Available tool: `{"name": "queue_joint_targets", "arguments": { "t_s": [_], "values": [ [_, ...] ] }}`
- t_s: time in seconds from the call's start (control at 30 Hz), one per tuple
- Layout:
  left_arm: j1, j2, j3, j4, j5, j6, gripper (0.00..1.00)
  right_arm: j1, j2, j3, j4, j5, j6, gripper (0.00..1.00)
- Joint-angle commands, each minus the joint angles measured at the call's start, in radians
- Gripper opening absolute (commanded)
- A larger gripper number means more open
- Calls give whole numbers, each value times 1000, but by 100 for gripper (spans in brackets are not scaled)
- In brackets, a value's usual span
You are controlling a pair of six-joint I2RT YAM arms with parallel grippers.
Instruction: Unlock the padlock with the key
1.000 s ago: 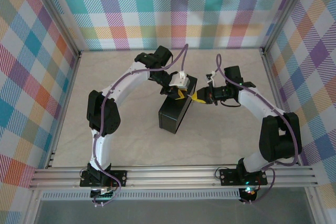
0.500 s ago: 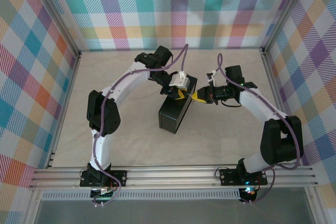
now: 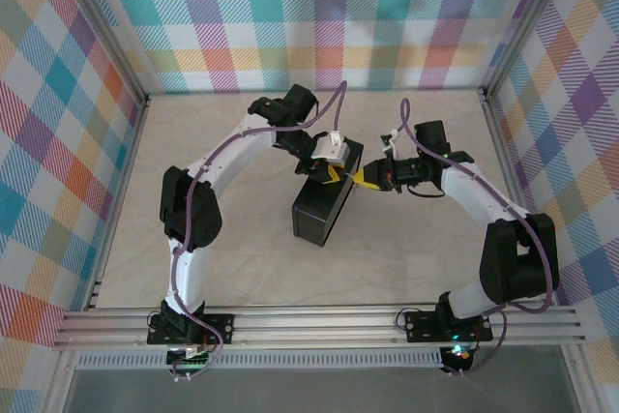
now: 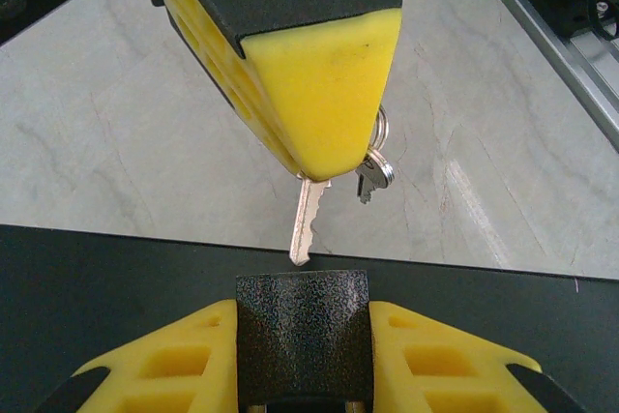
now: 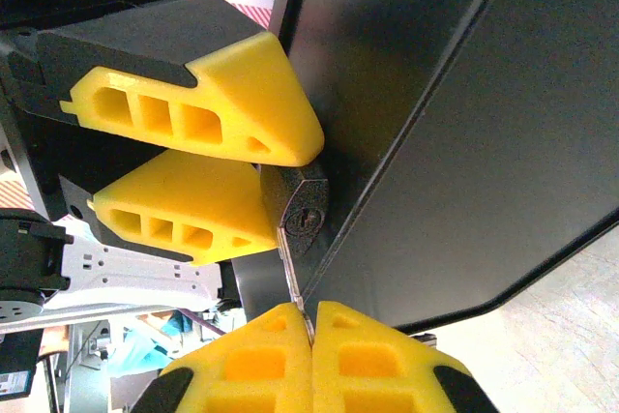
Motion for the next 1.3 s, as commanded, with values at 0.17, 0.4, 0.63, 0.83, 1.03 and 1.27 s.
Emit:
{"name": "queue_joint_targets", "arguments": {
  "t_s": [0.17,0.4,0.63,0.83,1.03,1.27],
  "values": [
    [3,-9,-34,-66,-5,18,27,-2,13,19,16,-28,-32,4],
    [11,-11,-41,-64,2,17,27,-6,4,3,7,2,-43,4],
    [11,-19,-48,-59,3,18,27,-1,19,15,26,-20,-30,4],
    [11,-16,-46,-59,5,17,27,11,29,26,15,-13,-39,4],
    [11,-16,-47,-61,5,19,27,11,25,16,15,-13,-44,4],
    [11,-18,-47,-64,9,23,27,18,39,37,11,-29,-49,4]
  ]
}}
